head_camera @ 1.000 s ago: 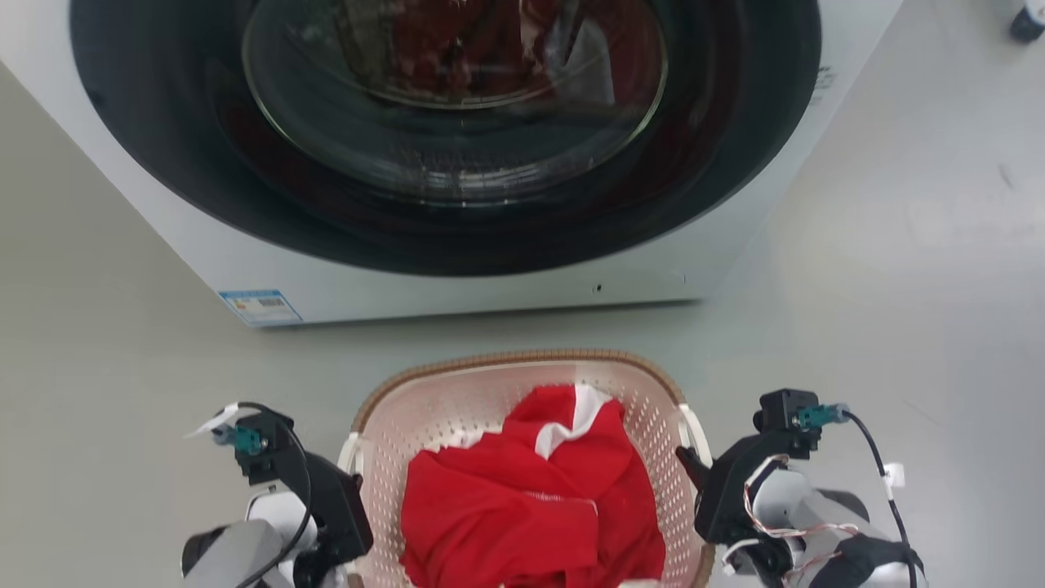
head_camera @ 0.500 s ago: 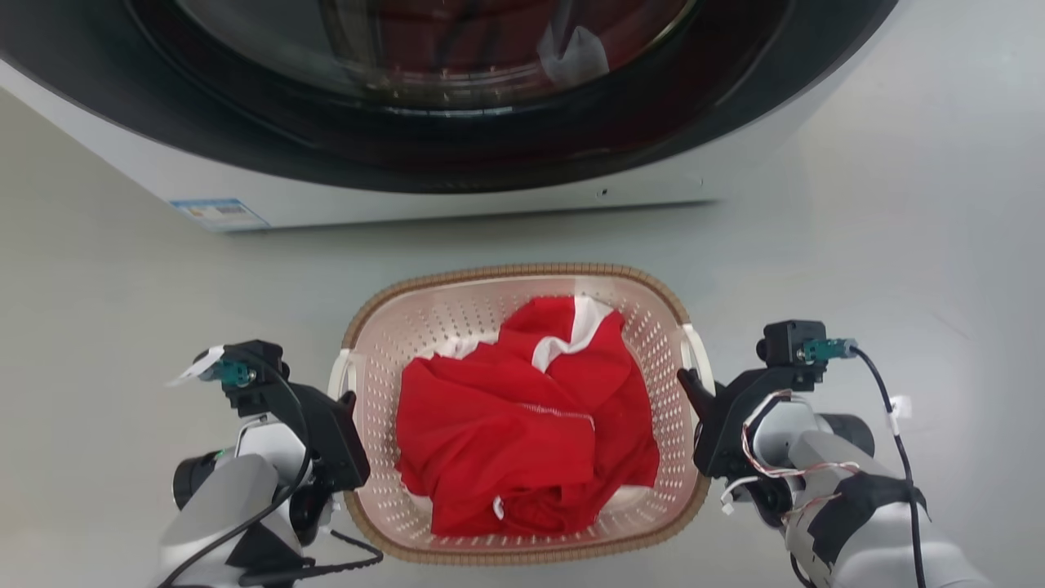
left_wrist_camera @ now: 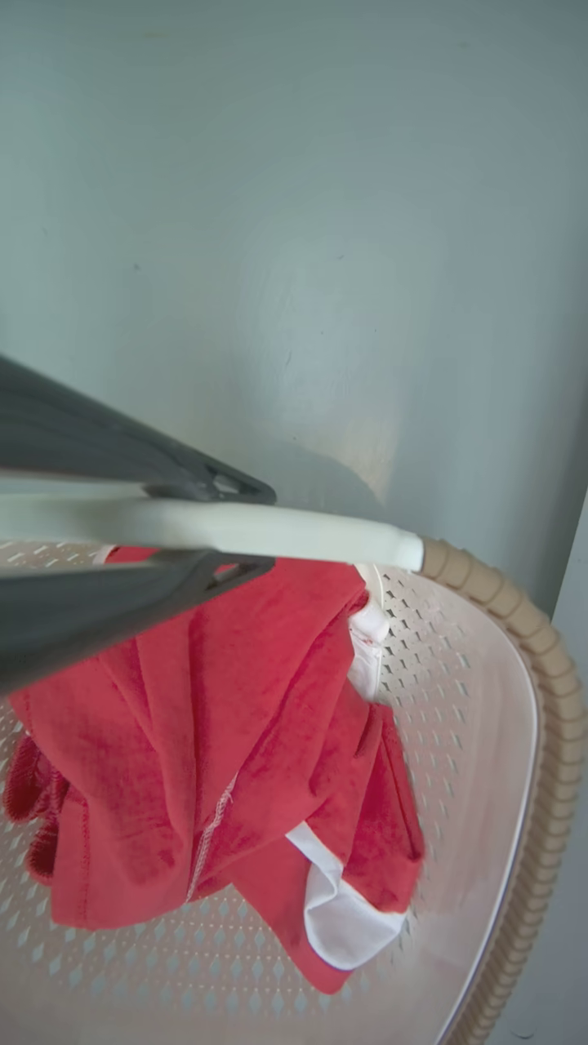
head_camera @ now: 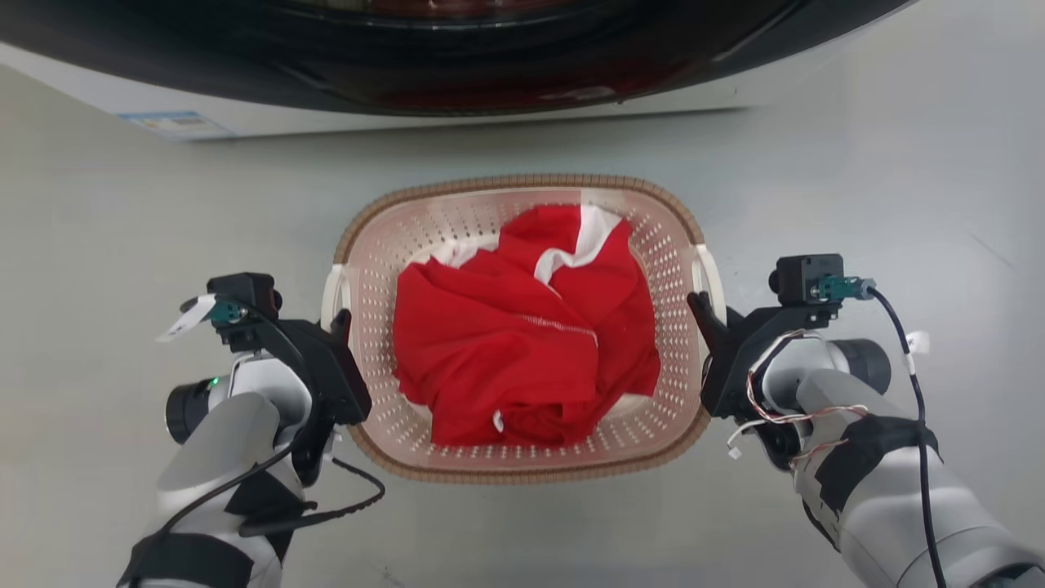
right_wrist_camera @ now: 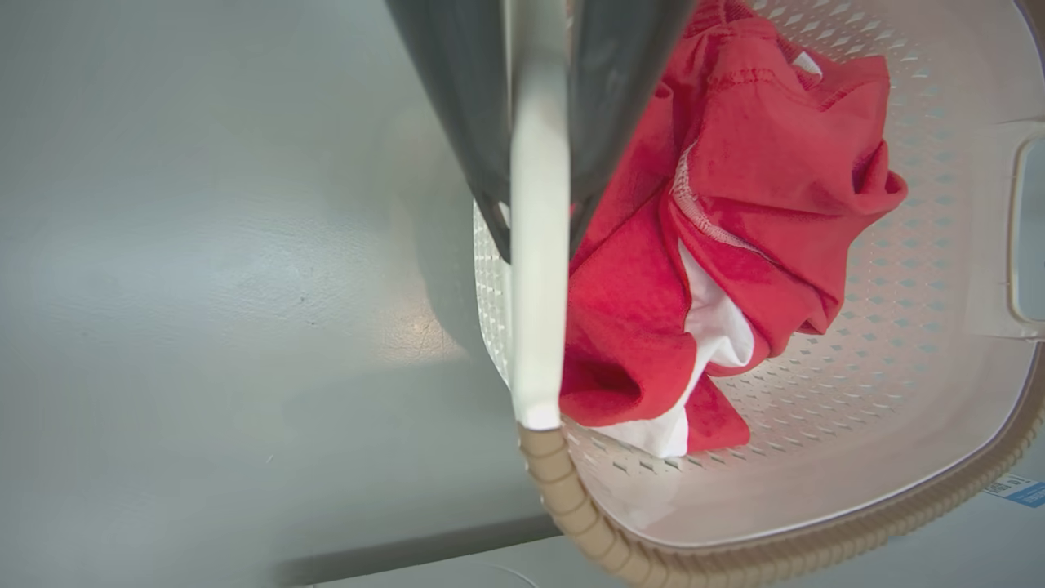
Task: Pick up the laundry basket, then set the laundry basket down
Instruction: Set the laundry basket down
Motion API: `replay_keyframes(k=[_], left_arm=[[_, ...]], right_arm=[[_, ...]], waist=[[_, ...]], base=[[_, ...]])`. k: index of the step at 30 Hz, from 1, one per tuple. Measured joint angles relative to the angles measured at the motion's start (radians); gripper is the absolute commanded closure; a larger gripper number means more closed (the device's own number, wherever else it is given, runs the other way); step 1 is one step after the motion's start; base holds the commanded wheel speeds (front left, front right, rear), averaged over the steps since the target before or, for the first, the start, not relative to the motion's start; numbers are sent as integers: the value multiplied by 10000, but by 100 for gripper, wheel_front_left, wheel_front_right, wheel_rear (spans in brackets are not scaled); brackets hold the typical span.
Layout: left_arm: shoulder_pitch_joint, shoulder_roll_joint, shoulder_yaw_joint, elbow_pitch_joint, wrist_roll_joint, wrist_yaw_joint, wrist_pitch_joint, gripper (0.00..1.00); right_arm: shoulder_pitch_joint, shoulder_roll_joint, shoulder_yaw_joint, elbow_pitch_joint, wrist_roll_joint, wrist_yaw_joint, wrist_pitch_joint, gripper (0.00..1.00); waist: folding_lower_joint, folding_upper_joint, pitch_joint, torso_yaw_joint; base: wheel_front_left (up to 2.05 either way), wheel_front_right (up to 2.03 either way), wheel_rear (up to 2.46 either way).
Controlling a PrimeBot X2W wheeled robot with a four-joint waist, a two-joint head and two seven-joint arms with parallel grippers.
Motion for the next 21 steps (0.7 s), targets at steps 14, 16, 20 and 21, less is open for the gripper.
replay_keyframes(k=[14, 16, 20, 21], left_arm=[[-742, -10, -40, -33, 339, 88, -876, 100], [-806, -12, -44, -15, 351, 88, -966, 100], [-819, -54, -105, 46, 364, 77, -1058, 100], [-822, -58, -142, 65, 382, 73, -1058, 100]], right_arm=[[-833, -48, 236, 217, -472, -119, -708, 100], [-852, -42, 240, 255, -497, -128, -794, 100], [-851, -21, 263, 431, -512, -161, -918, 100], [-851, -17, 270, 456, -512, -161, -955, 100]], waist=[[0, -1, 1208, 228], [0, -1, 1319, 253], [0, -1, 1433, 282], [-1, -1, 1447, 282]], base=[[0, 0, 0], [0, 0, 0], [0, 0, 0], [0, 0, 0]])
